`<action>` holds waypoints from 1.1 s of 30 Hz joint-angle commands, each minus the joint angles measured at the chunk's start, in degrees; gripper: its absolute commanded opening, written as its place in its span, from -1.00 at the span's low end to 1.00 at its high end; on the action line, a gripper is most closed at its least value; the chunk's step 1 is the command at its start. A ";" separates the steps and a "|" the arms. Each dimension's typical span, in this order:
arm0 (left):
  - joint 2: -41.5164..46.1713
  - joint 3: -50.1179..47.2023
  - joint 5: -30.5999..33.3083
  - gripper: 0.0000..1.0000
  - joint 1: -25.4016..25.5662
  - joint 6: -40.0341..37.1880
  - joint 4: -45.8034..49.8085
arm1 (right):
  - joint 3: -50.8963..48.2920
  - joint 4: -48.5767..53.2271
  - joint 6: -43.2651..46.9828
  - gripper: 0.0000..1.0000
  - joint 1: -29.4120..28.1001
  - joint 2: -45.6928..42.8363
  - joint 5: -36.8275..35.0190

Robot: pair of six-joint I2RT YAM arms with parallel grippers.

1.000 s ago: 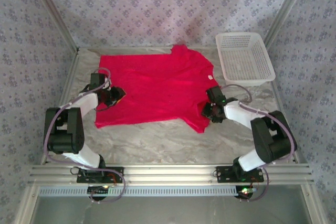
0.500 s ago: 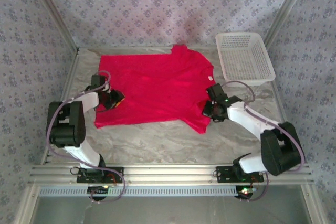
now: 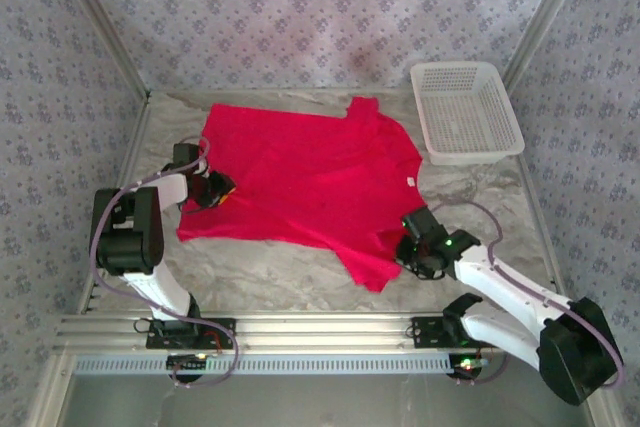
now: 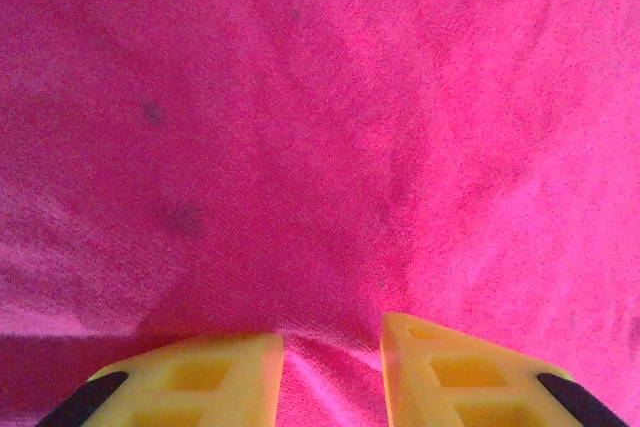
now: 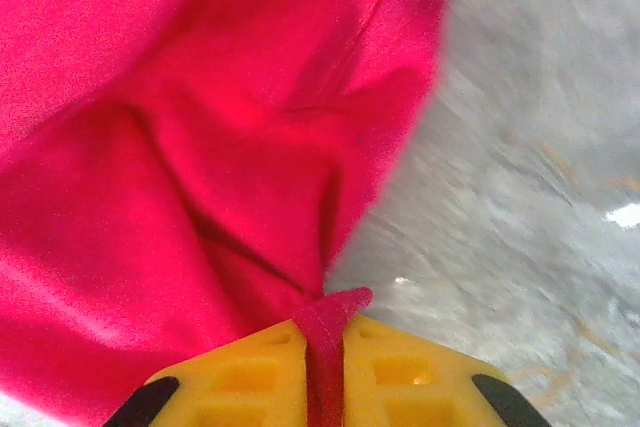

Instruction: Fold the inside-out t-shirt

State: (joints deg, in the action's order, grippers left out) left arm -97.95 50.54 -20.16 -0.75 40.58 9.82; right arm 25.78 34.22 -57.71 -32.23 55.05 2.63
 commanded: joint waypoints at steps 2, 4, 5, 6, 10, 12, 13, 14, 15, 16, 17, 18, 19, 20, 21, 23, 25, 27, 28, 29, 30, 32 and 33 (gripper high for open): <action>2.71 1.04 0.70 -0.36 -0.21 -0.68 2.65 | 0.79 5.35 -4.32 -0.46 -0.56 -3.05 -2.29; 4.30 1.05 1.24 -0.36 -0.16 -1.15 3.88 | 3.95 8.79 -2.99 -0.32 -0.56 -3.75 -4.27; 5.05 1.05 1.52 -0.35 -0.20 -1.28 4.39 | 5.86 9.87 -1.91 -0.17 -0.60 -3.76 -5.24; 5.72 1.05 1.75 -0.34 -0.06 -1.50 4.97 | 7.86 10.56 -0.80 0.00 -0.62 -3.27 -6.25; 7.63 0.92 2.33 -0.33 0.83 -2.09 6.35 | 13.77 8.16 3.20 0.07 -0.74 1.66 -8.42; 7.65 0.71 2.16 -0.32 1.86 -2.24 6.21 | 15.64 4.77 3.77 0.08 -0.57 5.59 -6.95; 7.26 0.70 1.96 -0.32 2.19 -2.26 6.12 | 16.59 2.87 4.54 0.09 -0.28 8.34 -5.60; 6.72 0.61 1.43 -0.31 2.23 -2.30 5.88 | 17.61 1.40 5.32 0.09 0.44 11.83 -5.45; 6.12 0.46 0.95 -0.30 2.12 -2.17 5.61 | 18.86 0.50 6.08 0.09 1.32 14.47 -5.37; 5.51 0.50 0.46 -0.30 1.83 -2.21 5.43 | 20.37 -1.40 7.05 0.09 2.65 17.50 -4.91; 5.02 0.52 0.27 -0.30 1.71 -2.17 5.29 | 21.96 -3.19 8.03 0.09 3.99 20.68 -4.69; 4.76 0.60 0.26 -0.30 1.58 -2.30 5.22 | 23.28 -4.89 8.84 0.10 5.13 23.43 -5.01; 4.55 0.67 0.32 -0.30 1.38 -2.35 5.05 | 24.91 -6.83 10.09 0.11 6.39 26.89 -5.37; 4.22 0.82 0.33 -0.29 1.21 -2.43 4.96 | 27.18 -7.72 11.47 0.12 7.62 30.89 -5.02; 3.89 1.03 0.27 -0.29 1.12 -2.58 5.10 | 29.41 -8.06 13.44 0.13 8.49 34.32 -4.82; 3.24 1.53 0.23 -0.28 0.77 -2.83 5.27 | 34.69 -7.25 14.91 0.15 9.82 42.76 -4.36; 2.64 1.66 0.36 -0.26 0.25 -3.10 5.10 | 38.67 -6.90 16.07 0.16 10.74 49.19 -3.66; 1.64 1.92 0.41 -0.24 -0.85 -3.06 4.56 | 41.98 -6.70 16.79 0.18 11.50 53.98 -4.15; 0.84 2.08 0.63 -0.23 -1.42 -3.02 4.03 | 45.15 -6.53 17.04 0.19 11.97 56.40 -4.49; -0.14 2.57 0.84 -0.22 -1.92 -2.89 3.43 | 47.34 -6.16 17.34 0.19 12.58 58.72 -4.83; -1.26 3.06 0.83 -0.22 -2.27 -3.00 2.84 | 50.05 -5.23 17.65 0.20 13.08 60.73 -4.86; -4.09 5.01 0.84 -0.21 -2.60 -3.30 1.34 | 56.05 -3.06 18.33 0.22 13.92 65.19 -5.24; -5.45 5.90 0.75 -0.21 -2.60 -3.48 0.46 | 58.81 -1.96 18.34 0.22 14.26 67.08 -5.70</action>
State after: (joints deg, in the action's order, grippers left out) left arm -100.05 53.84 -19.99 -3.03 38.54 12.95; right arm 80.12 28.71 -41.45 -19.33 116.07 -1.96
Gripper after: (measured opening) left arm 0.393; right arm 0.609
